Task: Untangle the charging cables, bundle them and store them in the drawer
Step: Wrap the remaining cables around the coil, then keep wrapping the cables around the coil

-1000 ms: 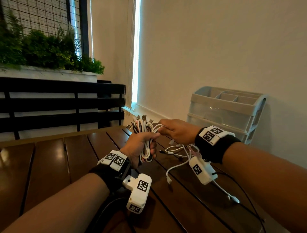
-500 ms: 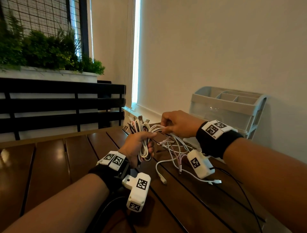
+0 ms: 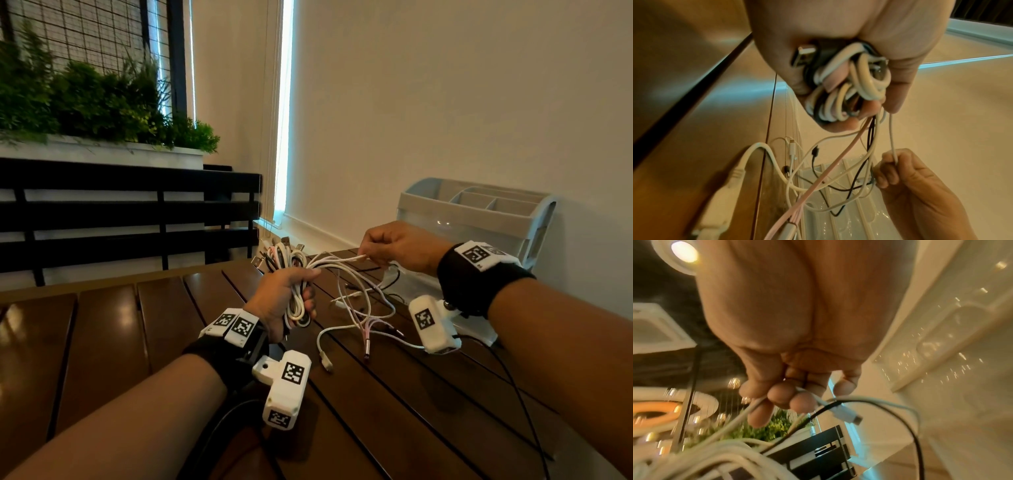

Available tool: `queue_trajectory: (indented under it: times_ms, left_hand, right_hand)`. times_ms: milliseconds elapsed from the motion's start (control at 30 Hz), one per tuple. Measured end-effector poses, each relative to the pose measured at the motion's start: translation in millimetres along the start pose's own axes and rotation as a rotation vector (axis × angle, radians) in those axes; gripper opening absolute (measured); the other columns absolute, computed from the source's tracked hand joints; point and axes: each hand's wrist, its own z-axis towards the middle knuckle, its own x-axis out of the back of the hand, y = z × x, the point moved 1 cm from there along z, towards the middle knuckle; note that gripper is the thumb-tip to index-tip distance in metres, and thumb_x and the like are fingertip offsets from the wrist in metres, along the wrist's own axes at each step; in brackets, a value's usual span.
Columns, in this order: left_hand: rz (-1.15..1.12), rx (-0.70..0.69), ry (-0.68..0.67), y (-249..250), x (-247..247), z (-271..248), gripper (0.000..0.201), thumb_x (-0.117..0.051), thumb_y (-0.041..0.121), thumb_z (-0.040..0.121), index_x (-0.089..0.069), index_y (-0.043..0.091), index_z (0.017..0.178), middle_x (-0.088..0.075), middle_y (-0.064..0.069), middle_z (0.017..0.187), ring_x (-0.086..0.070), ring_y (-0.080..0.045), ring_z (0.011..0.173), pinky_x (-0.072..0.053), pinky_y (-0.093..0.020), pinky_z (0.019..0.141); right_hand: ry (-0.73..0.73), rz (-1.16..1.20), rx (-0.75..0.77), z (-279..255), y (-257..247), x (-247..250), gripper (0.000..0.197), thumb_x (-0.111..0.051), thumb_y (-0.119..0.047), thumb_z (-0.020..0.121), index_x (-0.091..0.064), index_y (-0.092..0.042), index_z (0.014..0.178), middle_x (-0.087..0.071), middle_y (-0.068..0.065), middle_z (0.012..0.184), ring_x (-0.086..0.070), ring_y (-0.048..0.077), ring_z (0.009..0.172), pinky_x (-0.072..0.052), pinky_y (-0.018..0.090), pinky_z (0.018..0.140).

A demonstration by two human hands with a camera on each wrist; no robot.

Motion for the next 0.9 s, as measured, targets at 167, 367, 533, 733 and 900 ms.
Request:
queue_trajectory:
  times_ms: [167, 367, 533, 733, 900]
  left_hand:
    - [0.024, 0.008, 0.002, -1, 1, 1, 0.024, -0.06, 0.016, 0.087, -0.049, 0.014, 0.065, -0.043, -0.003, 0.049, -0.041, -0.015, 0.039, -0.042, -0.026, 0.045]
    - [0.047, 0.003, 0.004, -2, 1, 1, 0.022, -0.062, 0.016, 0.085, -0.051, 0.013, 0.066, -0.043, -0.004, 0.051, -0.042, -0.016, 0.041, -0.042, -0.027, 0.048]
    - [0.105, 0.013, -0.034, -8, -3, 1, 0.024, -0.065, 0.015, 0.083, -0.053, 0.012, 0.063, -0.045, -0.006, 0.052, -0.044, -0.018, 0.041, -0.042, -0.028, 0.049]
    - [0.072, -0.014, -0.024, 0, 4, 2, 0.028, -0.061, 0.015, 0.085, -0.053, 0.013, 0.059, -0.043, -0.005, 0.052, -0.042, -0.017, 0.041, -0.041, -0.029, 0.048]
    - [0.021, -0.016, -0.072, -1, -1, -1, 0.022, -0.061, 0.018, 0.081, -0.054, 0.012, 0.06, -0.043, -0.005, 0.049, -0.043, -0.017, 0.039, -0.041, -0.026, 0.045]
  right_hand:
    - [0.042, -0.548, -0.054, 8, 2, 6, 0.029, -0.061, -0.044, 0.089, -0.058, -0.023, 0.069, -0.053, -0.01, 0.065, -0.049, 0.01, 0.067, -0.039, 0.032, 0.068]
    - [0.063, -0.505, -0.152, 2, 5, -5, 0.031, -0.049, -0.032, 0.099, -0.056, -0.015, 0.073, -0.056, 0.002, 0.076, -0.052, 0.02, 0.077, -0.04, 0.031, 0.07]
    - [-0.011, -0.653, -0.324, 10, 12, -30, 0.033, -0.048, -0.035, 0.097, -0.066, -0.007, 0.099, -0.066, 0.011, 0.103, -0.061, 0.026, 0.092, -0.044, 0.031, 0.075]
    - [0.149, -0.549, -0.099, 8, -22, -15, 0.031, -0.058, -0.034, 0.091, -0.056, -0.026, 0.121, -0.057, -0.002, 0.125, -0.052, 0.02, 0.118, -0.036, 0.044, 0.104]
    - [-0.117, -0.369, 0.122, 6, -32, -48, 0.045, -0.058, -0.034, 0.093, -0.046, -0.027, 0.136, -0.055, -0.004, 0.134, -0.051, 0.012, 0.118, -0.04, 0.034, 0.101]
